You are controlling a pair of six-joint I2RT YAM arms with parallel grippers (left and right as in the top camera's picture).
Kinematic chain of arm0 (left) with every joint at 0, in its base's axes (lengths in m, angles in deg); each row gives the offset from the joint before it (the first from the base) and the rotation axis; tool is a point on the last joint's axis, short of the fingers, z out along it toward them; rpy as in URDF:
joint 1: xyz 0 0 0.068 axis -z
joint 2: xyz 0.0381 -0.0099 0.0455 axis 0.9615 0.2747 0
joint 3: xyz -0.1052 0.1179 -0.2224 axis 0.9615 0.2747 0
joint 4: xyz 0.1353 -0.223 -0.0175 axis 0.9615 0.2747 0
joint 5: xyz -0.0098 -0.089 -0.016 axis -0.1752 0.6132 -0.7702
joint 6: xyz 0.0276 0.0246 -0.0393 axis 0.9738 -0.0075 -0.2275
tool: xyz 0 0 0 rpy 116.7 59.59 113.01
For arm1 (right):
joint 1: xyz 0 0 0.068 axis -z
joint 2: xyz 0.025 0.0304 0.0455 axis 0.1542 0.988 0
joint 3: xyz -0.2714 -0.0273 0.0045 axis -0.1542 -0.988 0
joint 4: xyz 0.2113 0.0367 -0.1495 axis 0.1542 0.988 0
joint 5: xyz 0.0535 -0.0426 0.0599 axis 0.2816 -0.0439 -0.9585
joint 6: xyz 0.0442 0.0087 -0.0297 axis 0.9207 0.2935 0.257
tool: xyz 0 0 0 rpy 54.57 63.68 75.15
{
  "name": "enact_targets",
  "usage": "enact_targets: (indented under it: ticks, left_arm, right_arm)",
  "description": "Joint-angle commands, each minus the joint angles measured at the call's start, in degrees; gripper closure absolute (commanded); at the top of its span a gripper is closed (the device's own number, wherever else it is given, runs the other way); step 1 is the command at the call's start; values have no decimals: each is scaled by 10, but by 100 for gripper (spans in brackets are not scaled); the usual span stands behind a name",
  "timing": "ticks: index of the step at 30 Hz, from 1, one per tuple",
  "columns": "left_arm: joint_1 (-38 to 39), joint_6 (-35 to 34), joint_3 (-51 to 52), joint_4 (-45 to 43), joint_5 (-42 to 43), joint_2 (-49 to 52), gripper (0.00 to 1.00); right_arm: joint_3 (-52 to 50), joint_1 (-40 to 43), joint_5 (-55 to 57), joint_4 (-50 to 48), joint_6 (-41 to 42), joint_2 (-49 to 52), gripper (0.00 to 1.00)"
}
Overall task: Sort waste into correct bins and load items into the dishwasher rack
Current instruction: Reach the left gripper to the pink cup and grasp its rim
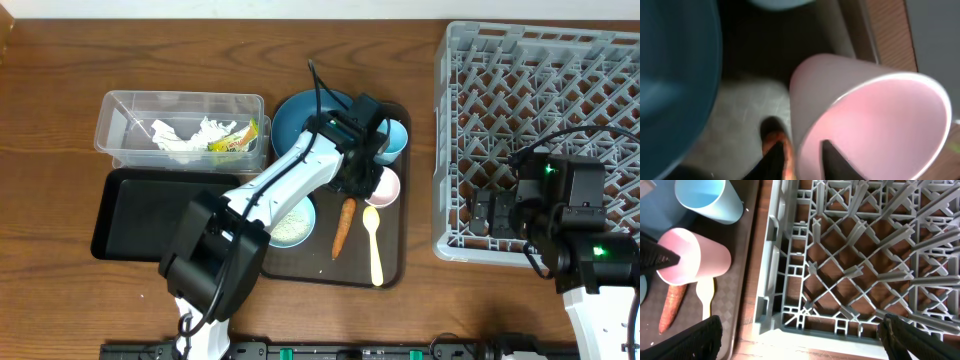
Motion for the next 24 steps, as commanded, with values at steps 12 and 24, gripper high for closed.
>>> enact_targets:
  ticks: [12,24]
  left_arm:
    - [-27,7,3,41,5,-55,94]
    - [-177,-24,3,39,108,-197,94]
  right_arm:
    - [10,8,4,0,2,0,1]
    - [10,8,19,-36,12,4,1]
